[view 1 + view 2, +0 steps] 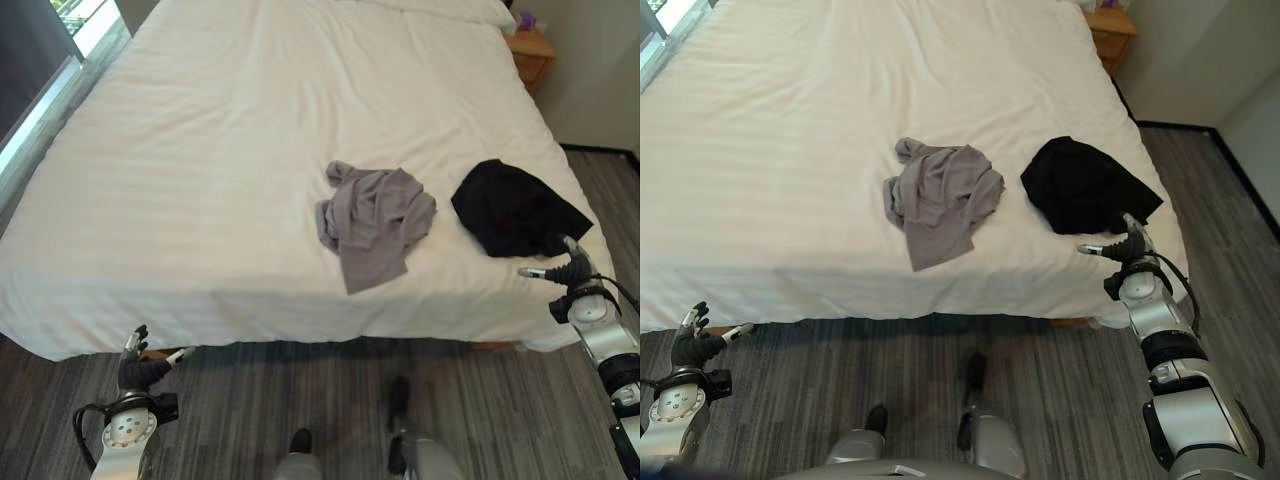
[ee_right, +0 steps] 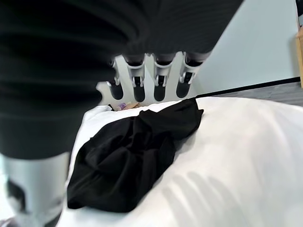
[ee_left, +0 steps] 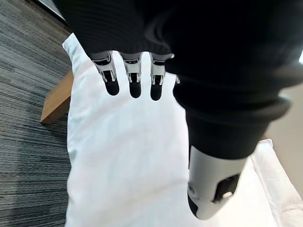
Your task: Pick up bed clothes into laundry basket.
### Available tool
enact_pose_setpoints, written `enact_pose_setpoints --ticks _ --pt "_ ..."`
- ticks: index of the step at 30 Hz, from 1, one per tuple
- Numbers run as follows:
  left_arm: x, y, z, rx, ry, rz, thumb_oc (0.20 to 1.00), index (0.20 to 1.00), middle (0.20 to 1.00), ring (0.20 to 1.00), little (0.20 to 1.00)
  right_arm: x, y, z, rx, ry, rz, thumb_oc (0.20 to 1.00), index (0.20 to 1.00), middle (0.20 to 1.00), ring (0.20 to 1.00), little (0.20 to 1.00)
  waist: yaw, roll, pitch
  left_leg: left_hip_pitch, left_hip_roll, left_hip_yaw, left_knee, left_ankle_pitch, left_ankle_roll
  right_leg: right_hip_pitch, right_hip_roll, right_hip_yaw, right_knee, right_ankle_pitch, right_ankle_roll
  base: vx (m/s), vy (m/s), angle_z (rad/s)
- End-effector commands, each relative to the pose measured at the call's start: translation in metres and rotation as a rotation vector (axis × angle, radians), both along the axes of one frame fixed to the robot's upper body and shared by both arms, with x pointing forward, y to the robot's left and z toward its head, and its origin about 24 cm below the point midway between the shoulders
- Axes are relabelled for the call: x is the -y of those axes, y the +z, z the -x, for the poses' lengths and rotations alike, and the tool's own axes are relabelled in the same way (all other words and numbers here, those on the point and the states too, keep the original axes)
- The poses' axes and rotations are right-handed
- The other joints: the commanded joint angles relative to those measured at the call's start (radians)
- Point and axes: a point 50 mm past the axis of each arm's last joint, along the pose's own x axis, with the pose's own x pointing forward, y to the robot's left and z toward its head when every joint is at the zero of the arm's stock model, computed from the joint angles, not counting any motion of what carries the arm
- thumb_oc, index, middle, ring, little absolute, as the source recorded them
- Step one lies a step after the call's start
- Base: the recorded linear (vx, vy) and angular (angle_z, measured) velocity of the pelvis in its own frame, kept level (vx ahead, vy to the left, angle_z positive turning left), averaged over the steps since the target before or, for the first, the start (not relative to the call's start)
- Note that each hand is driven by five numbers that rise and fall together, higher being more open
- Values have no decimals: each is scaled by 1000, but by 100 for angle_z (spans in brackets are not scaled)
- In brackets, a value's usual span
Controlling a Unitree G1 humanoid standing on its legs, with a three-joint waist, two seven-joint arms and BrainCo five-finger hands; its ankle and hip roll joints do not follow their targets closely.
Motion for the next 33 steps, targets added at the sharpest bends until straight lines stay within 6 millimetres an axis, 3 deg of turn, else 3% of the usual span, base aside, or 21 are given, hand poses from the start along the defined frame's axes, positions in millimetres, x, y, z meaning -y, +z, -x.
enact_pose_setpoints --ticks 1,3,5,7,8,9,10,12,13,16,19,20,21,23,25,26,28,30,31,32,33 --pt "-6 27 -10 116 -59 -42 1000 1000 1000 1000 1000 8 40 -10 125 13 93 1000 1000 1000 1000 1000 -9 -5 -68 -11 54 5 5 -16 -45 -38 6 -3 30 70 -7 280 -252 45" --pt "-5 26 -11 121 -67 -26 1000 1000 1000 1000 1000 7 47 -13 132 31 120 1000 1000 1000 1000 1000 -11 13 -76 -19 81 -6 5 4 -57 -24 16 -9 33 54 -20 245 -236 40" --pt "-4 24 -12 126 -67 -14 1000 1000 1000 1000 1000 2 49 -17 135 54 139 1000 1000 1000 1000 1000 -10 37 -80 -20 101 -24 7 68 -65 -7 37 -8 34 36 -36 192 -171 12" --pt "-6 17 -9 110 -43 14 1000 1000 1000 1000 1000 -8 53 -26 132 80 159 1000 1000 1000 1000 1000 9 60 -74 -46 90 -58 79 136 -61 28 56 1 26 6 -56 157 -109 -11" --pt "-6 17 -9 111 -43 14 1000 1000 1000 1000 1000 -8 53 -27 132 80 159 1000 1000 1000 1000 1000 8 60 -73 -46 89 -59 80 135 -61 28 56 1 27 6 -56 124 -73 -25" --pt "-5 14 -8 104 -39 29 1000 1000 1000 1000 1000 -9 49 -27 119 73 156 1000 1000 1000 1000 1000 20 64 -65 -71 70 -72 96 149 -54 37 49 0 25 -5 -57 106 -91 -14" --pt "-4 6 -4 75 -29 49 1000 1000 1000 1000 1000 -8 47 -29 101 59 156 1000 1000 1000 1000 1000 44 61 -55 -134 0 -106 77 117 -39 57 45 13 16 -26 -62 117 -86 -1" --pt "-3 3 -4 70 -28 59 1000 1000 1000 1000 1000 -9 46 -30 90 55 159 1000 1000 1000 1000 1000 53 57 -52 -169 -33 -115 72 98 -32 68 44 21 13 -35 -63 107 -96 1" --pt "-4 2 -4 63 -22 65 1000 1000 1000 1000 1000 -8 43 -30 76 50 162 1000 1000 1000 1000 1000 63 58 -41 -228 -65 -99 80 103 -26 84 38 23 13 -45 -63 89 -77 0" --pt "-3 -5 -4 34 -25 94 1000 1000 1000 1000 1000 -5 16 -22 -14 32 125 1000 1000 1000 1000 1000 58 105 -38 -210 -30 61 17 131 -19 103 42 -10 24 -59 -67 49 26 26" --pt "-2 -7 -10 27 -29 91 1000 1000 1000 1000 1000 -13 -1 -21 -63 31 90 1000 1000 1000 1000 1000 57 119 -41 -197 -27 66 5 135 -20 112 44 -24 26 -63 -68 85 -8 3" --pt "0 -5 -19 37 -43 100 1000 1000 1000 1000 1000 -20 -22 -18 -133 29 56 1000 1000 1000 1000 1000 59 129 -43 -191 -24 77 5 138 -22 120 41 -33 26 -65 -70 49 -22 -9" --pt "-1 -5 -20 38 -43 100 1000 1000 1000 1000 1000 -21 -22 -18 -132 29 56 903 903 903 903 903 60 129 -42 -190 -24 77 5 138 -22 121 41 -34 26 -65 -70 66 -36 -4" --pt "1 3 -31 82 -65 105 1000 1000 1000 1000 1000 -24 -37 -14 -193 19 37 200 200 200 200 200 65 139 -43 -196 -23 74 5 139 -25 118 43 -39 23 -68 -69 25 -30 14" --pt "4 16 -42 140 -103 99 1000 1000 1000 1000 1000 -23 -46 -10 -229 1 21 200 200 200 200 200 71 148 -43 -203 -24 67 5 147 -28 115 42 -44 18 -68 -69 7 -35 9" --pt "7 34 -50 225 -148 93 1000 1000 1000 1000 1000 -21 -50 -6 -259 -4 23 200 200 200 200 200 79 158 -45 -211 -22 60 5 157 -32 117 41 -52 14 -72 -68 1 -31 5" --pt "4 60 -57 306 -192 37 1000 1000 1000 1000 1000 -18 -47 -6 -253 -4 31 200 200 200 200 200 83 167 -49 -214 -21 56 5 164 -37 121 40 -59 13 -76 -68 8 -29 8" --pt "2 69 -57 323 -210 6 1000 1000 1000 1000 1000 -16 -43 -7 -245 -2 38 200 200 200 200 200 83 169 -51 -214 -20 55 5 164 -39 125 41 -60 13 -78 -69 10 -29 23" --pt "-9 94 -55 355 -241 -78 1000 1000 1000 1000 1000 -12 -27 -13 -183 19 56 200 200 200 200 200 80 169 -57 -209 -11 58 5 167 -47 135 44 -59 13 -83 -70 12 -36 19" --pt "-9 94 -55 354 -240 -78 1000 1000 1000 1000 1000 -13 -27 -13 -184 19 55 200 200 200 200 200 80 169 -56 -207 -11 58 5 167 -47 136 44 -59 13 -84 -70 3 -21 8" --pt "-19 114 -48 382 -245 -148 1000 1000 1000 1000 1000 -16 5 -23 -39 75 97 200 200 200 200 200 73 166 -61 -199 0 64 5 172 -53 141 44 -54 13 -86 -71 0 0 0"
